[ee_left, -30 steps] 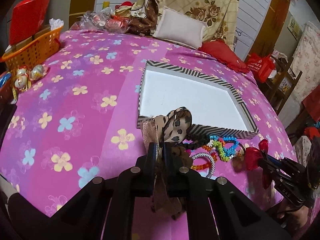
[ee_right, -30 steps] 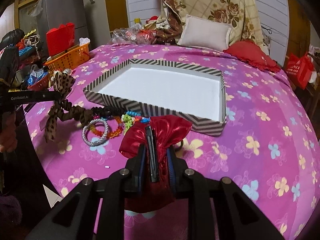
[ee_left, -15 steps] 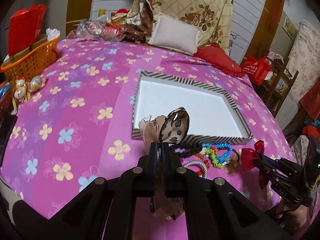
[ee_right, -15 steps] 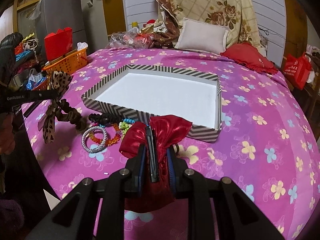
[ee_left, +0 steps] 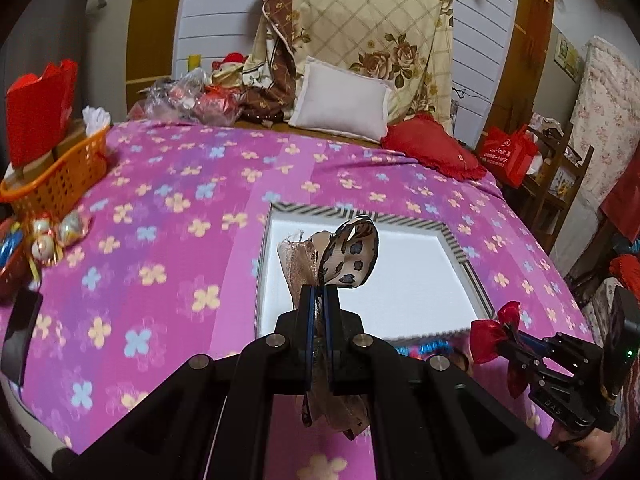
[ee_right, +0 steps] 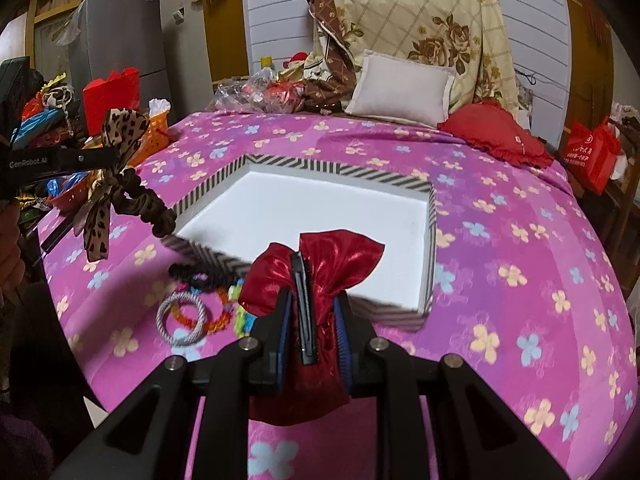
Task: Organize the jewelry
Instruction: 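Carry the red bow and leopard bow scrunchie into the tray with both grippers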
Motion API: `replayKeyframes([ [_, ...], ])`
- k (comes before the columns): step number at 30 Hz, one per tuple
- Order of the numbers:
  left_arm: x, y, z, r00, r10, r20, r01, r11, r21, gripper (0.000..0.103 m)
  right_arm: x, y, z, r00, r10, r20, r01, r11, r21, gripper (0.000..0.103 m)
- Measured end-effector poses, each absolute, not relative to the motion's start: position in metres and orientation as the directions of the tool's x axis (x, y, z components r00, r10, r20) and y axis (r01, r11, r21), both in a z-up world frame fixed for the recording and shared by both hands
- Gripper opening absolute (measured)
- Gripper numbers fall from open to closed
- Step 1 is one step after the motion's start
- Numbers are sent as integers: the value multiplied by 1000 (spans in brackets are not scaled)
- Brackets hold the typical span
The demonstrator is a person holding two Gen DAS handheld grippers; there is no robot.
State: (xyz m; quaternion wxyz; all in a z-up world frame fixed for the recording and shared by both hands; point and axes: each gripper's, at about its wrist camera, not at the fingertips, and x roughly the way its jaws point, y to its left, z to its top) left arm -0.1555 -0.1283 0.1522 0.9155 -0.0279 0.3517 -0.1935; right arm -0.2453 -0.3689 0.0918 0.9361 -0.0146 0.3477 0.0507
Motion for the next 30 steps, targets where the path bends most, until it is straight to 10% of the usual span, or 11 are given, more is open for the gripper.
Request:
replayKeyframes([
  [30, -41, -158, 106, 629, -336, -701, 261, 941, -217, 0, -133, -411, 73, 702, 43, -711, -1, 998, 59, 21],
])
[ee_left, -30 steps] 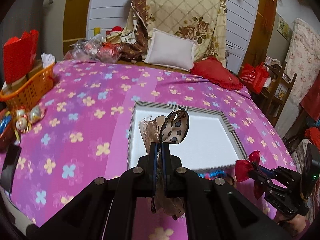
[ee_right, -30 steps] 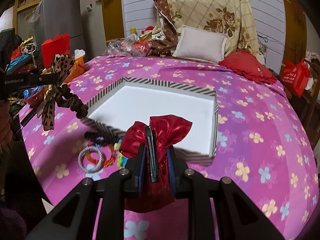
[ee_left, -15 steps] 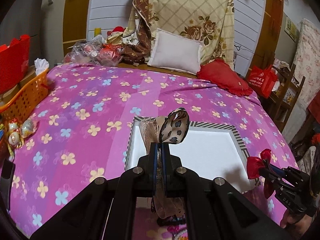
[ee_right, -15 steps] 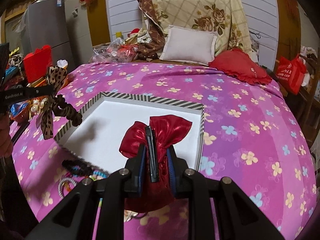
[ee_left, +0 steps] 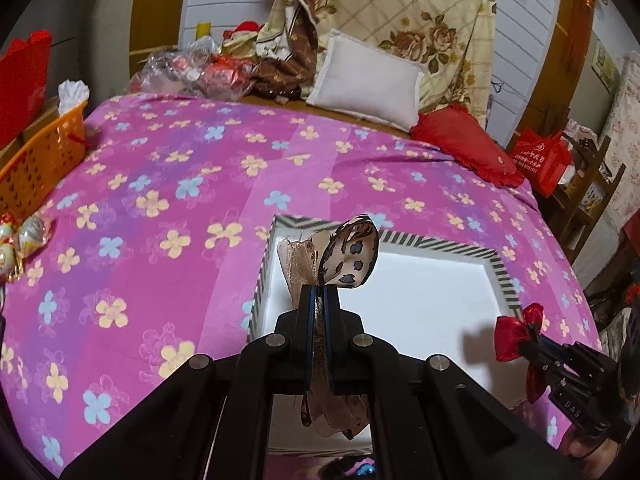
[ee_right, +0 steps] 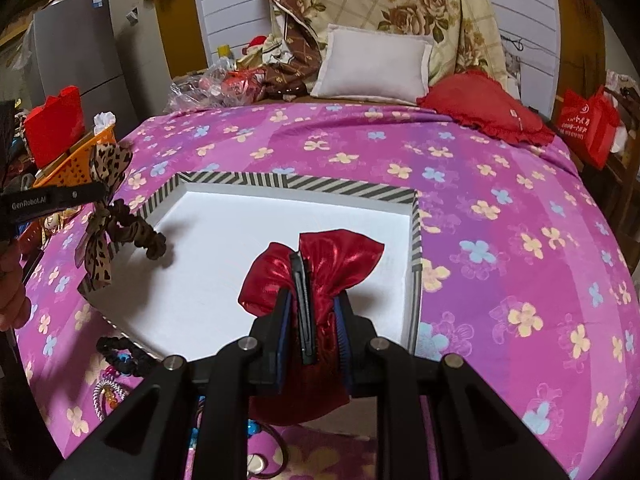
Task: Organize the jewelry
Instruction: 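Carry the red bow and leopard bow scrunchie into the tray with both grippers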
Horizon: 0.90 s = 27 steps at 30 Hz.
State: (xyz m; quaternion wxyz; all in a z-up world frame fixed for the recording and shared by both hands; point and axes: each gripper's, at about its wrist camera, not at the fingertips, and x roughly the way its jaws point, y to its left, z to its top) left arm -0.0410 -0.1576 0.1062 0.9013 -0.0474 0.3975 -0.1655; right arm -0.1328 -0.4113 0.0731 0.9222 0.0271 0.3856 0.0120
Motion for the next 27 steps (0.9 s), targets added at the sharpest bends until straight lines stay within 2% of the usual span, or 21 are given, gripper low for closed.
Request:
replayKeyframes([
  [16, -39, -162, 81, 586, -341, -735, 266, 938, -223, 0, -121, -421, 55, 672, 23, -740, 30, 998, 59, 21],
  [27, -36, -159, 53, 553, -291, -781, 227, 954, -195, 0, -116, -430, 29, 619, 6, -786, 68, 996, 61, 22],
])
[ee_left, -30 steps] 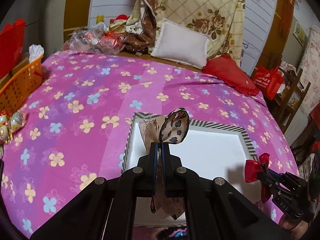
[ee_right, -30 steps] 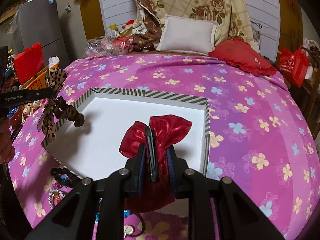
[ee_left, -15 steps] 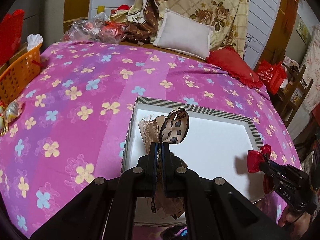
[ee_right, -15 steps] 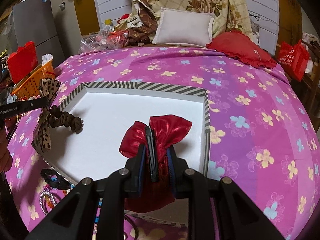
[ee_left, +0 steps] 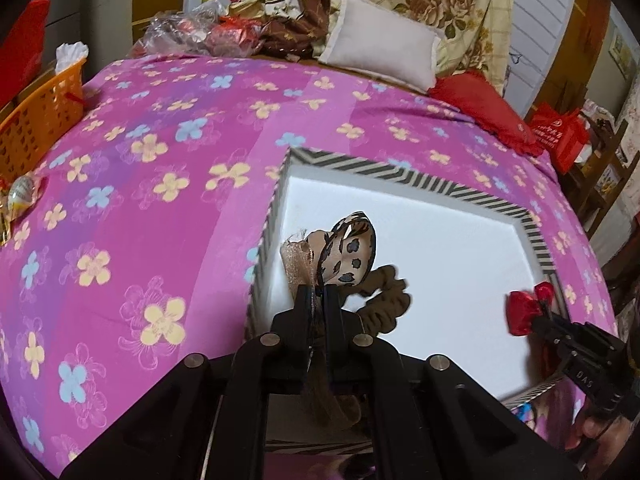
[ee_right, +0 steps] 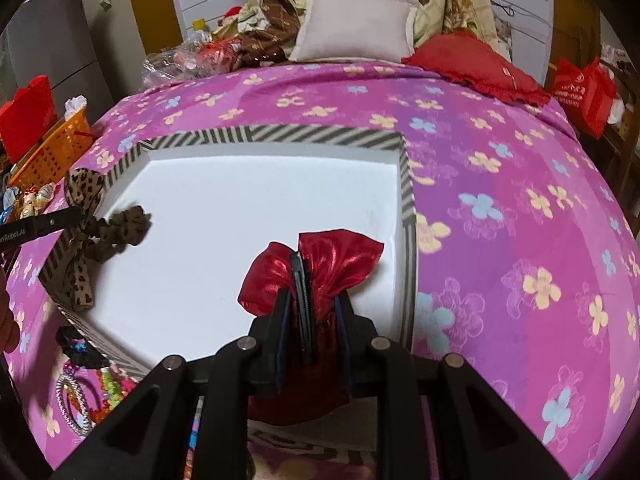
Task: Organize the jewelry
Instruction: 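Carry the red bow and leopard bow scrunchie into the tray with both grippers, then release both bows in the tray and withdraw both grippers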
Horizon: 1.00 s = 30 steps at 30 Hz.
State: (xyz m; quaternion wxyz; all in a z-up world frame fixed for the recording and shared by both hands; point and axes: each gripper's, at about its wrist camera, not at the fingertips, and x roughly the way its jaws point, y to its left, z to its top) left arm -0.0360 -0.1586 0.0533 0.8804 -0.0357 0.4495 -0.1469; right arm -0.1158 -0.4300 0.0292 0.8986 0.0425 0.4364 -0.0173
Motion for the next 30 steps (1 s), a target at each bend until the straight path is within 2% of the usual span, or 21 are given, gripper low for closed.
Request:
replayKeyframes([
  [4, -37, -154, 50, 557, -277, -783, 208, 959, -192, 1, -117, -427, 28, 620, -9, -784, 65, 997, 40, 24],
  [7, -37, -151, 49, 556, -271, -786, 191, 962, -196, 20, -116, -422, 28, 619, -9, -785, 51, 998, 29, 33],
  [9, -38, -148, 50, 559, -278, -781, 194, 960, -202, 24, -117, -420, 29, 624, 3, -781, 39, 999, 35, 46],
  [13, -48, -151, 56, 572, -273, -773, 227, 959, -170, 31, -121, -418, 31, 634, 18, -773, 43, 997, 59, 51],
  [16, -56, -152, 64, 611, -247, -752, 226, 965, -133, 46, -126, -419, 34, 640, 21, -768, 57, 996, 74, 52],
  [30, -98, -142, 89, 683, -230, -693, 214, 970, -112, 48, -170, -404, 59, 703, 16, -711, 54, 996, 76, 68],
])
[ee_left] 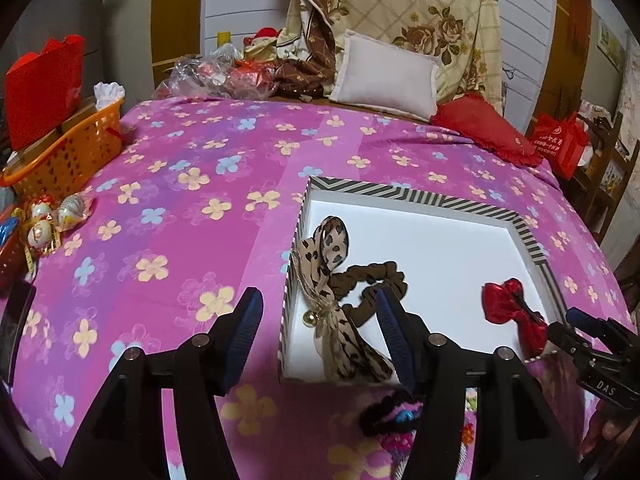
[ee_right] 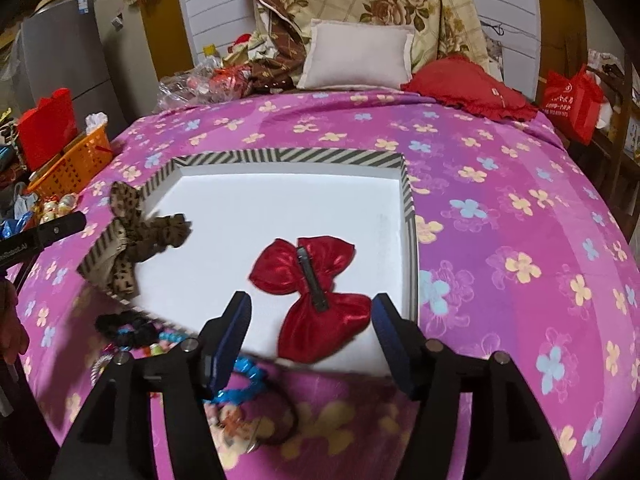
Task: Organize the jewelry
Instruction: 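Release both bows in the tray and withdraw both grippers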
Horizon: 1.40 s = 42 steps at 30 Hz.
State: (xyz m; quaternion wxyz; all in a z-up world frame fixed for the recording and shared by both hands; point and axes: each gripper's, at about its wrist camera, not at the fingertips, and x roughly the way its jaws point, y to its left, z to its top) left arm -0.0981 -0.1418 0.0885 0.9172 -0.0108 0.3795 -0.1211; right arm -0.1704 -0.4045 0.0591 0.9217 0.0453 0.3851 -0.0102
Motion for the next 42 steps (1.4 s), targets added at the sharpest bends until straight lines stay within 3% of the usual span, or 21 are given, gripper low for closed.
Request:
replayKeyframes([
  [16, -146, -147, 99, 720, -205, -663, 233, 971, -47, 49, -220, -381, 75, 727, 26, -686, 22, 998, 61, 73],
  [42, -184, -136, 89, 672, -251, -696, 267, 960, -89, 49, -253, -371, 74, 722, 35, -691, 4, 999, 55, 76],
])
